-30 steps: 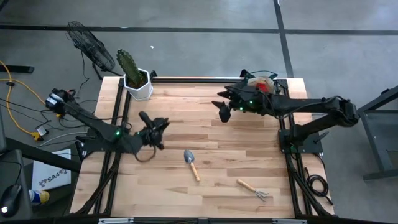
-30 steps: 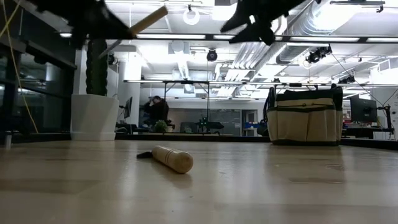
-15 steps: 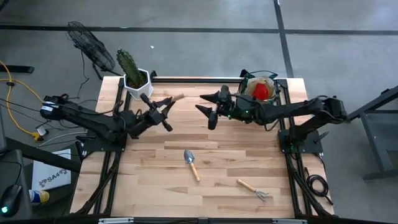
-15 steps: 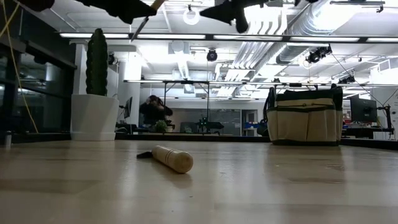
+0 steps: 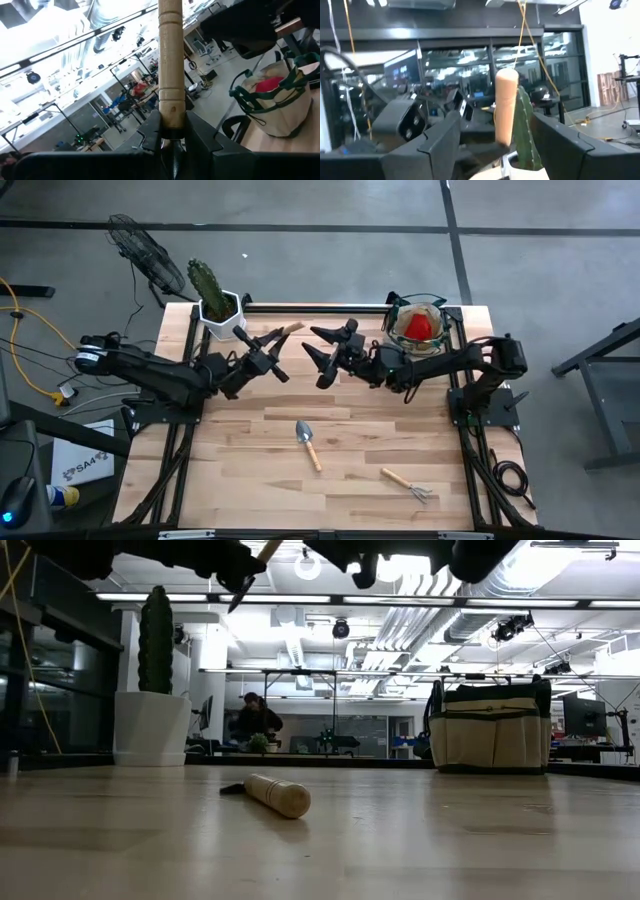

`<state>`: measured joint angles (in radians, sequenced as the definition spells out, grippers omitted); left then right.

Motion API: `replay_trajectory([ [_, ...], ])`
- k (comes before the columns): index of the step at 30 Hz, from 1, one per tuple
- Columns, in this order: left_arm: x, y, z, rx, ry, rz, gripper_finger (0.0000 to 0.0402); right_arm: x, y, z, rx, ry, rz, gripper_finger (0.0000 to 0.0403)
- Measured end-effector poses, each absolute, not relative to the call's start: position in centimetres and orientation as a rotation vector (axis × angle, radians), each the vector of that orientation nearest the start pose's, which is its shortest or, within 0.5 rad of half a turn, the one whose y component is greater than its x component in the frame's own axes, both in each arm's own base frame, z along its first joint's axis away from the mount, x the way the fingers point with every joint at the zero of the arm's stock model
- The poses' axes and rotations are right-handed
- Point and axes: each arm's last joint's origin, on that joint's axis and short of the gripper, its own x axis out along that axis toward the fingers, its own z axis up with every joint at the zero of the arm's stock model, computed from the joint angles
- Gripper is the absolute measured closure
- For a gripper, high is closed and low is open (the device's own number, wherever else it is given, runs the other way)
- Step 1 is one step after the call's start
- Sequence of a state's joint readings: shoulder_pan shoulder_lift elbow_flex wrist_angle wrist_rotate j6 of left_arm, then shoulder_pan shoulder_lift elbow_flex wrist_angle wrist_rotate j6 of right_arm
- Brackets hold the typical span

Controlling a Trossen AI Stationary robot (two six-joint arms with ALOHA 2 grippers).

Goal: Pick & Place Garden tools in Gardening bag
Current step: Put the left brown trowel into the gardening bag

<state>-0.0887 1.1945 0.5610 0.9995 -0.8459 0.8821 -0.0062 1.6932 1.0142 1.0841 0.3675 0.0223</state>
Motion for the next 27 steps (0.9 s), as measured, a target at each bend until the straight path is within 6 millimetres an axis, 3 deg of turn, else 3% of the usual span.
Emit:
replay_trajectory([
  [9,25.0,-0.1,27.5,0.680,-0.008,0.837,0.0353,36.7,-1.3,29.8,0.074,-0.427,-0.369,0.0172],
  [27,25.7,-0.2,28.0,0.676,-0.031,0.824,0.0353,36.5,-2.4,30.1,0.072,-0.473,-0.390,0.0172],
])
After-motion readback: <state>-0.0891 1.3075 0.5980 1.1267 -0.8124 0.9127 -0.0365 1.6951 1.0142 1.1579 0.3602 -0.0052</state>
